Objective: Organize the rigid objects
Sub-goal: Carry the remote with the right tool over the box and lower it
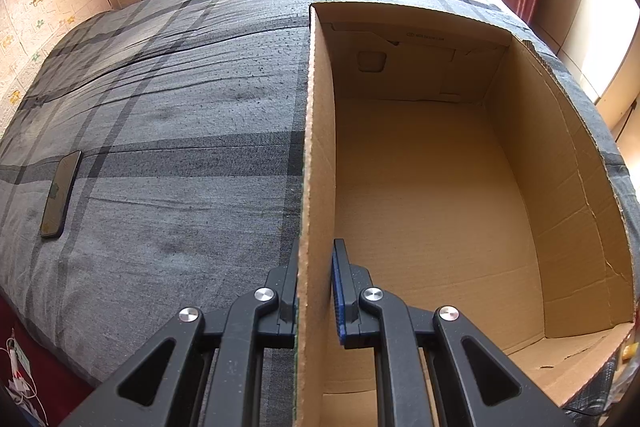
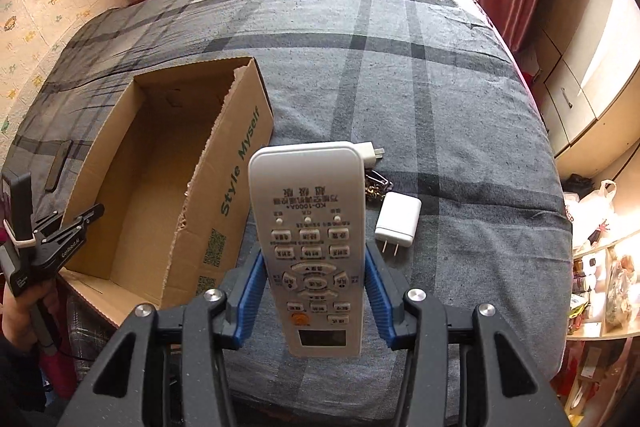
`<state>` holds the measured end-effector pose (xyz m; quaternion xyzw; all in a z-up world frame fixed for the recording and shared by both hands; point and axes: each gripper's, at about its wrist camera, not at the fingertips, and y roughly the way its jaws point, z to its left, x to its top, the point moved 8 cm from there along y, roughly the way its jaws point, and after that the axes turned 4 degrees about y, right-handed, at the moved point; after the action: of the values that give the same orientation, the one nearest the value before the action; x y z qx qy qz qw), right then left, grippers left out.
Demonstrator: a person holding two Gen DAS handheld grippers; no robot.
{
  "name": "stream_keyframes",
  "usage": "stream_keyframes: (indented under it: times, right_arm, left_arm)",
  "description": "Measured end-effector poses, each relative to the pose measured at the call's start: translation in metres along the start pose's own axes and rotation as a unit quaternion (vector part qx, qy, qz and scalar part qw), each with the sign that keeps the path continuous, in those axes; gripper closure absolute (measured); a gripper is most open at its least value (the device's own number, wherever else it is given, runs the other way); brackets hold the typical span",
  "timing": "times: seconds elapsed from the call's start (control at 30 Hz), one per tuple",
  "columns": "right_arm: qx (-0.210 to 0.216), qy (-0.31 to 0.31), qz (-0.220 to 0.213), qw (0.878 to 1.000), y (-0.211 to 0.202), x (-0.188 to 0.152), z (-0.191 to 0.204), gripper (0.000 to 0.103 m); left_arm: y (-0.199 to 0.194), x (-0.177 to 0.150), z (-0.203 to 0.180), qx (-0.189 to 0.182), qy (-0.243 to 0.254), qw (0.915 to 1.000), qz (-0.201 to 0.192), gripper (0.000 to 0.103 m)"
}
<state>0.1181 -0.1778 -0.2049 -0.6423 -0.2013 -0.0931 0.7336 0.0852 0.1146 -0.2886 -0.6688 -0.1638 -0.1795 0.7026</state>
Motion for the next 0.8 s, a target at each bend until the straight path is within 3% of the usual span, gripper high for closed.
stream_keyframes:
  times: [0.43,0.8]
  right_arm:
    - [0.062,-0.052,-0.037,0.996,-0.03,0.049,0.092,0.052]
    - [0.103,-0.073,-0.007,0.992,0.005,0.059,0.144,0.052]
  left_arm:
    - [0.0,0.0,0.0,-0.002,-0.001,1.0,0.0,0.09]
    - [0.0,0.0,0.0,-0.003,-0.005,1.0,0.0,0.09]
